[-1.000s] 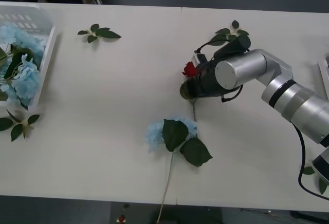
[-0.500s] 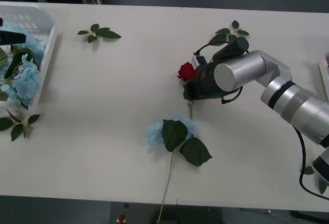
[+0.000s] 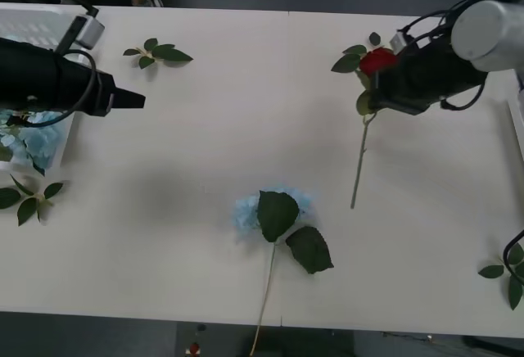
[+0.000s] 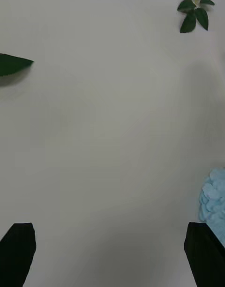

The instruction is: Put the red flowers into the right box and the blue flowers into the left box

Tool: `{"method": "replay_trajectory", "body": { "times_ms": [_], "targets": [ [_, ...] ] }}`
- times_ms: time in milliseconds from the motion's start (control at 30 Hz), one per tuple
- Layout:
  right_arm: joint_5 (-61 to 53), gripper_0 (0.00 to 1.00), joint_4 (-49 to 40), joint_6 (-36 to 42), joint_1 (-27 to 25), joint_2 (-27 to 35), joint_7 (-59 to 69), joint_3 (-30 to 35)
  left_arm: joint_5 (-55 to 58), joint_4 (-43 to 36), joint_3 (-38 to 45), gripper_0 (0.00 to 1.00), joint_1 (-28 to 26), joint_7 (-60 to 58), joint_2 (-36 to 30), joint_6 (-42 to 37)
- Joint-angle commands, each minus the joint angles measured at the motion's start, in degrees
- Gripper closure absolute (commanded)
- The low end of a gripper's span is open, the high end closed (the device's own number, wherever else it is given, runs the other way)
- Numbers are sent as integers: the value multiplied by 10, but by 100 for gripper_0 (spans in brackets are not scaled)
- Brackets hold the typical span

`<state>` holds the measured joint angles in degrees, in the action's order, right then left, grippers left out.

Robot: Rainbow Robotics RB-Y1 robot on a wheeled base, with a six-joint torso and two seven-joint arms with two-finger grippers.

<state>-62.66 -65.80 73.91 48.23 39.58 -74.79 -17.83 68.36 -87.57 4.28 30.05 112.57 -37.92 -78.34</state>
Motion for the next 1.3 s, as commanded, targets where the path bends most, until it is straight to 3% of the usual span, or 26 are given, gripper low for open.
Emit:
{"method": "replay_trajectory", "body": {
  "times_ms": [33, 233, 433, 967, 1300],
  "targets": [
    [0, 100, -22, 58, 20, 59, -88, 63, -17, -30, -19, 8, 0, -101, 29, -31],
    [18, 100, 0, 122, 20, 132, -198, 126, -67, -32, -80, 8, 23, -164, 65, -107],
    [83, 100, 47, 120, 19, 182, -311, 147, -61, -43, -154, 7, 48, -245, 73, -147],
    [206, 100, 257, -104, 9, 218, -446, 145, -166, -66, -380, 7, 91, -429, 152, -139],
    [245, 100, 265, -226, -46, 220, -436, 88, -176, -35, -506, 8, 114, -515, 168, -52]
  ]
}}
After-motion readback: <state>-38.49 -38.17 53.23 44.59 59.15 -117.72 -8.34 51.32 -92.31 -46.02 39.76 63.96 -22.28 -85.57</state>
